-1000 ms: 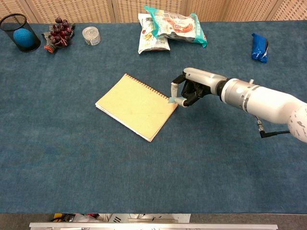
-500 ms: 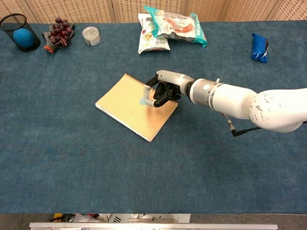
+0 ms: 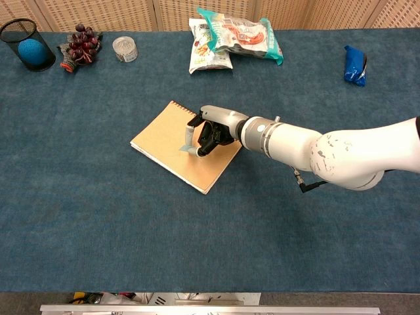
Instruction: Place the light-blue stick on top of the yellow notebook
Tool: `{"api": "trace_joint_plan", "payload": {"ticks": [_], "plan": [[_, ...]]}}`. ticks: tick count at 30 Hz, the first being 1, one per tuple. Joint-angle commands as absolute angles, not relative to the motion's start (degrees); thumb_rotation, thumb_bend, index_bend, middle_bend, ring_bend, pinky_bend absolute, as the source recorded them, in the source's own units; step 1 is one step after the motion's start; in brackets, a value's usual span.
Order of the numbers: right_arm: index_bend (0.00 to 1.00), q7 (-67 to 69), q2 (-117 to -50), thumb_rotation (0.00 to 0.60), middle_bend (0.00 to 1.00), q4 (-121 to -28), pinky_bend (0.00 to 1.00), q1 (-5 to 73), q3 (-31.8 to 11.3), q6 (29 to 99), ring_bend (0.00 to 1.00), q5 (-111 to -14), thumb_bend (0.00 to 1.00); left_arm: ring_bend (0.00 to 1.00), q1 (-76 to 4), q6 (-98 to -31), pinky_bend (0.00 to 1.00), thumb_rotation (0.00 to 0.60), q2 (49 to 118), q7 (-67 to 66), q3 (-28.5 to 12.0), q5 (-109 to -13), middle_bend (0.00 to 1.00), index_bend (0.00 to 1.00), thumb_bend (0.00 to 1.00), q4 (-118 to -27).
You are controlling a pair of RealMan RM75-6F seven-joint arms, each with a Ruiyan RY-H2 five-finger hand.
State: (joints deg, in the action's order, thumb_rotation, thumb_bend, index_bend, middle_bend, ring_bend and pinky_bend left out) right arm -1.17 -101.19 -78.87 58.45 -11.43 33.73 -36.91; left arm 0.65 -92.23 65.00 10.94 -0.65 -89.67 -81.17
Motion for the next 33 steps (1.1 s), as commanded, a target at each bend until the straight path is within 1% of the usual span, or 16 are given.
{"api": "trace_joint_plan", "payload": {"ticks": [1,8,33], "plan": [[0.54,-1.7,-101.3,0.6,1.0,-78.8,1.0,58.6,-11.0,34.2,1.0,-36.5,0.29,0.17,0.6,-92.2,0.17,0.6,65.0,11.0,-0.7,-89.7,0.18,0.14,0.27,-81.1],[0.48,-2.2,-101.2,0.6,1.0,-78.9,1.0,58.0,-10.6,35.3,1.0,-36.7,0.23,0.17,0.4,-92.0,0.17,0.6,65.0,11.0,-0.6,-90.0,0.18,0.14,0.27,-81.1],[0.46,-4.0,-97.9,0.6,1.0,-82.2,1.0,54.8,-9.0,38.3,1.0,-39.4,0.23,0.17,0.2,-91.9,0.17,0.6,65.2,10.6,-0.4,-90.4,0.18,0.14,0.27,-81.3]]}}
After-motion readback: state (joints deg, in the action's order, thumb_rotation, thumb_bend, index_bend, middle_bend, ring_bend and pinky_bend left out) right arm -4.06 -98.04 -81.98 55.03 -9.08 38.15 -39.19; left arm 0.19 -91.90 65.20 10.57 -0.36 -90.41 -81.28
